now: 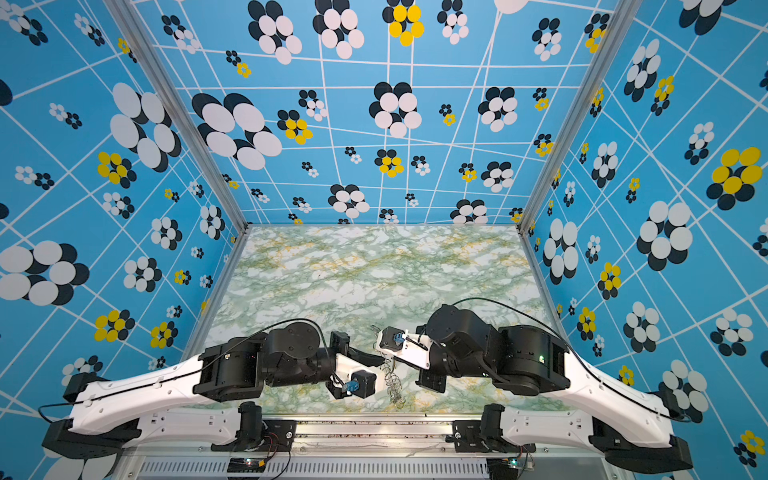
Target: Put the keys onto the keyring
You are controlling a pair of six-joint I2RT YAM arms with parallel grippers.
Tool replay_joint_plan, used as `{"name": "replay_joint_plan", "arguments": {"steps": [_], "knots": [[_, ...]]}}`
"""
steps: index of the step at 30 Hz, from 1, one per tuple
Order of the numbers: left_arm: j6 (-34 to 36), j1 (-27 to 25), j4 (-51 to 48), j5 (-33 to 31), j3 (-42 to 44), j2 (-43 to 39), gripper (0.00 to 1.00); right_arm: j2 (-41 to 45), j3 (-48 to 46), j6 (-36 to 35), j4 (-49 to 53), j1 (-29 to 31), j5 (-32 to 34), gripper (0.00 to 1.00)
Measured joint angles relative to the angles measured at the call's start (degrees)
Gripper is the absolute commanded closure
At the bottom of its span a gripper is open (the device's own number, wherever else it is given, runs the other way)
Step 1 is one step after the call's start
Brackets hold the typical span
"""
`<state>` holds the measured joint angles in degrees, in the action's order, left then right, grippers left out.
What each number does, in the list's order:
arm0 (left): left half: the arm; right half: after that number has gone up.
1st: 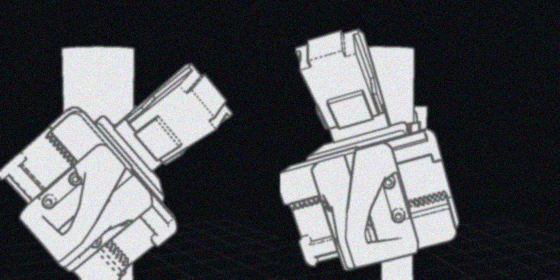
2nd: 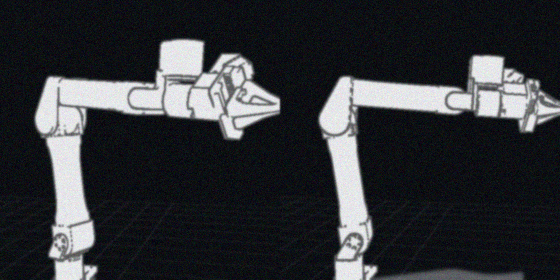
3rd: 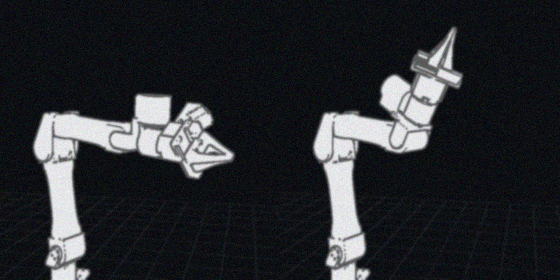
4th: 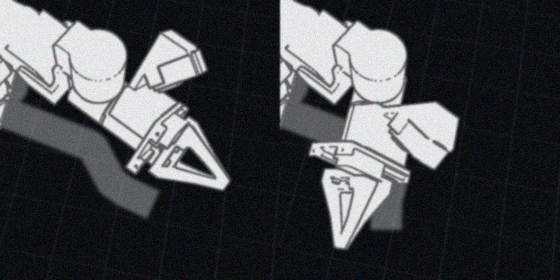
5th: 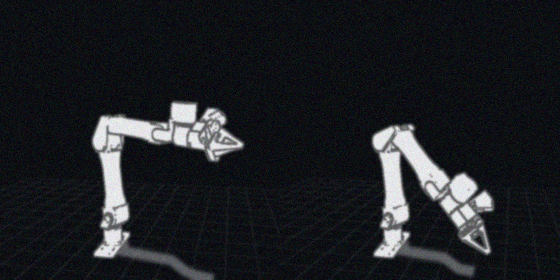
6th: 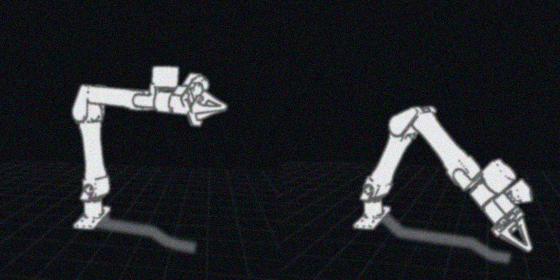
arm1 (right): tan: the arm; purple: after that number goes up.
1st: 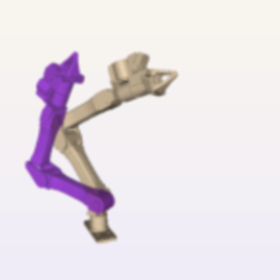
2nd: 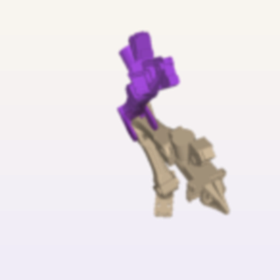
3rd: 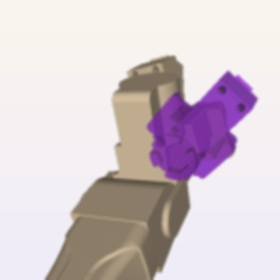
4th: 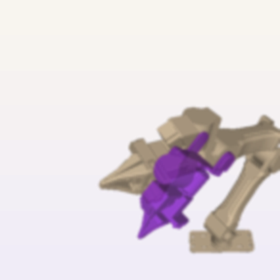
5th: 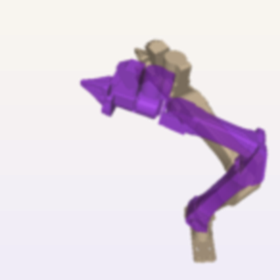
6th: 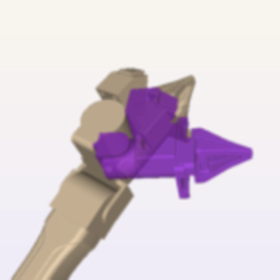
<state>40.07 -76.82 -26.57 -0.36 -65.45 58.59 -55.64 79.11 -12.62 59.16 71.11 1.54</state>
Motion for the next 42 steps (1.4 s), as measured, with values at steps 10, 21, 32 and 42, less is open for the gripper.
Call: {"name": "replay_joint_plan", "arguments": {"steps": [10, 21, 32, 42], "knots": [[0.0, 0.0, 0.0, -0.6, -0.2, 0.0, 1.0, -0.3, 0.0, 0.1, -1.0, 0.0, 0.0, 1.0], [0.0, 0.0, -0.1, -3.1, -0.2, 0.0, 1.0, 0.0, 0.0, 1.3, -0.8, 0.0, -0.3, 1.0], [0.0, -0.1, -0.2, -4.0, -0.2, 0.0, 1.0, 0.0, 0.0, 1.3, 0.3, 0.0, -0.2, 1.0], [0.0, -0.1, -0.2, -3.5, -0.2, 0.0, 1.0, -1.1, 0.1, 0.8, 0.2, 0.0, -0.3, 1.0]]}}
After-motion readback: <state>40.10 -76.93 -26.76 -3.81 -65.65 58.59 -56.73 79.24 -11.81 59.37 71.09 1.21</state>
